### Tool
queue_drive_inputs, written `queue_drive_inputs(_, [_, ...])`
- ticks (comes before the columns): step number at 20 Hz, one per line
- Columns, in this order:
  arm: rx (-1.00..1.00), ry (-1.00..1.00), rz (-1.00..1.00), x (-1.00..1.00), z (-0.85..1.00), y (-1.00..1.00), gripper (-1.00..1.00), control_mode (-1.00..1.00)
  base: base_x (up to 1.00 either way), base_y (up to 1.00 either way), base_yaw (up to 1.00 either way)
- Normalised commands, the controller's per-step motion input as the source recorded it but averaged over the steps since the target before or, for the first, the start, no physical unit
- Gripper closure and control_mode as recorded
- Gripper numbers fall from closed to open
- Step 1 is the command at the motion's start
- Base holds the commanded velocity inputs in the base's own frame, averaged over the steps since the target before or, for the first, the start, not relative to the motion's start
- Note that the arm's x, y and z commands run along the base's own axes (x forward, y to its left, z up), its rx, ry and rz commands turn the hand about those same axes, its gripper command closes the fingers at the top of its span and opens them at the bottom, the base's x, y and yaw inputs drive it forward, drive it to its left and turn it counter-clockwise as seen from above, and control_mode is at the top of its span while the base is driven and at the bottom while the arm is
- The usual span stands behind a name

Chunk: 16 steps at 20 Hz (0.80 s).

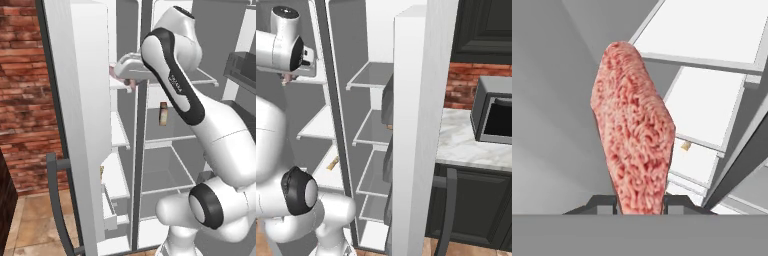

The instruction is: There's a steak in the fridge that needs to be moved to the freezer for freezing. Pick up the steak from the fridge, place it on any shelf in the freezer, and close the fridge and freezer doors when done.

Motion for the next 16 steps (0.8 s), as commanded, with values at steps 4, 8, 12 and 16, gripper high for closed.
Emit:
queue_drive_inputs(4, [0.02,0.00,0.00,0.49,-0.16,0.05,1.00,-1.00,0.00,0.00,0.00])
queue_drive_inputs(8, [0.00,0.00,-0.02,0.27,-0.13,0.26,1.00,-1.00,0.00,0.00,0.00])
queue_drive_inputs(12, [-0.03,0.00,-0.07,0.19,-0.12,0.16,1.00,-1.00,0.00,0.00,0.00])
queue_drive_inputs(16, [-0.01,0.00,-0.10,0.27,-0.03,0.05,1.00,-1.00,0.00,0.00,0.00])
